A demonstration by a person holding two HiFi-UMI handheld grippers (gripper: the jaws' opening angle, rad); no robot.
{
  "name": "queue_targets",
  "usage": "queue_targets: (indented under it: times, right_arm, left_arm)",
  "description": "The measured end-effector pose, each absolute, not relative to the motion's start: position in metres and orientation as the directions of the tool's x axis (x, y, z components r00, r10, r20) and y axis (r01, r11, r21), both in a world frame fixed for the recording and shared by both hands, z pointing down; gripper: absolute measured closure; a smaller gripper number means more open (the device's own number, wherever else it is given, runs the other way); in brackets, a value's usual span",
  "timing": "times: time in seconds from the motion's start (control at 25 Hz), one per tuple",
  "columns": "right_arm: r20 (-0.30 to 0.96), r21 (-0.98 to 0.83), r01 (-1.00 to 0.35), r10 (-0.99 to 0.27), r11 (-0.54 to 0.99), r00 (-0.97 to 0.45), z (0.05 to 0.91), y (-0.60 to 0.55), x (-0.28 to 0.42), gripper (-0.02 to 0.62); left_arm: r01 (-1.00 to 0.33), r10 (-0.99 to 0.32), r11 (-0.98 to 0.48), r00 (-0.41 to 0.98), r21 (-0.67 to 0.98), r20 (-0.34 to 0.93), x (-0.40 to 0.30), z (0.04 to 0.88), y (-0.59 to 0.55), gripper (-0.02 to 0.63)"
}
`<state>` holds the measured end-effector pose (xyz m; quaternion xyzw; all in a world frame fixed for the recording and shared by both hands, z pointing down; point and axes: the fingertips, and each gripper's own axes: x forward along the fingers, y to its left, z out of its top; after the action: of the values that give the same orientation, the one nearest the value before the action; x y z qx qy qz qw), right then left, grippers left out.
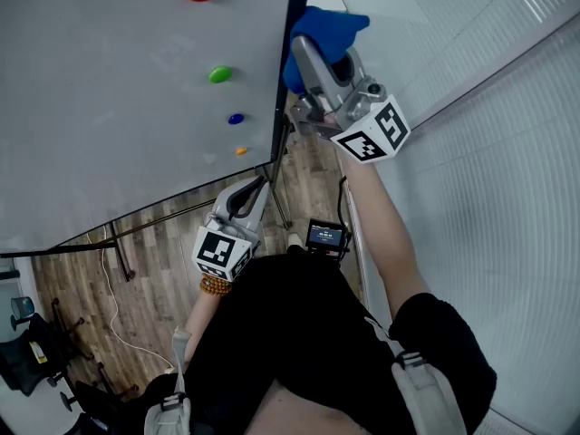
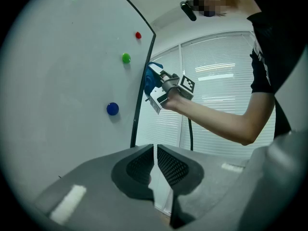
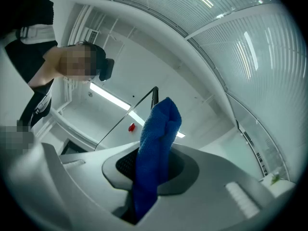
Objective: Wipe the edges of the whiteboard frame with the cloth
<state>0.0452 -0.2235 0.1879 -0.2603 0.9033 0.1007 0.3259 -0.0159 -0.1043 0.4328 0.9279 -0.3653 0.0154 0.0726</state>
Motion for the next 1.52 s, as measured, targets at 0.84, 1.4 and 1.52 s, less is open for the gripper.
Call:
queue_targets:
  times: [0.84, 1.4, 1.52]
  right_arm:
    - [-0.583, -0.019, -0.551, -0.457, 0.834, -0.672, 0.25, -0.227, 0.043, 0.512]
    - [-0.518, -0.059, -0.562, -0.507, 0.825, -0.689, 0.303, -0.227, 0.042, 0.511]
    - [-0.498, -0.075, -0.567, -0.524, 0.82, -0.691, 0.315, -0.229, 0.042, 0.511]
  left_arm:
    - [-0.688, -0.684, -0.713, 0.725, 0.136, 0.086, -0.017, 0.433, -0.108, 0.483]
    - [-0.693, -0.689, -0.708, 0.72, 0.137, 0.087, -0.021, 0.434, -0.108, 0.483]
    - [-0.696, -0.691, -0.705, 0.718, 0.138, 0.087, -0.021, 0.434, -0.109, 0.483]
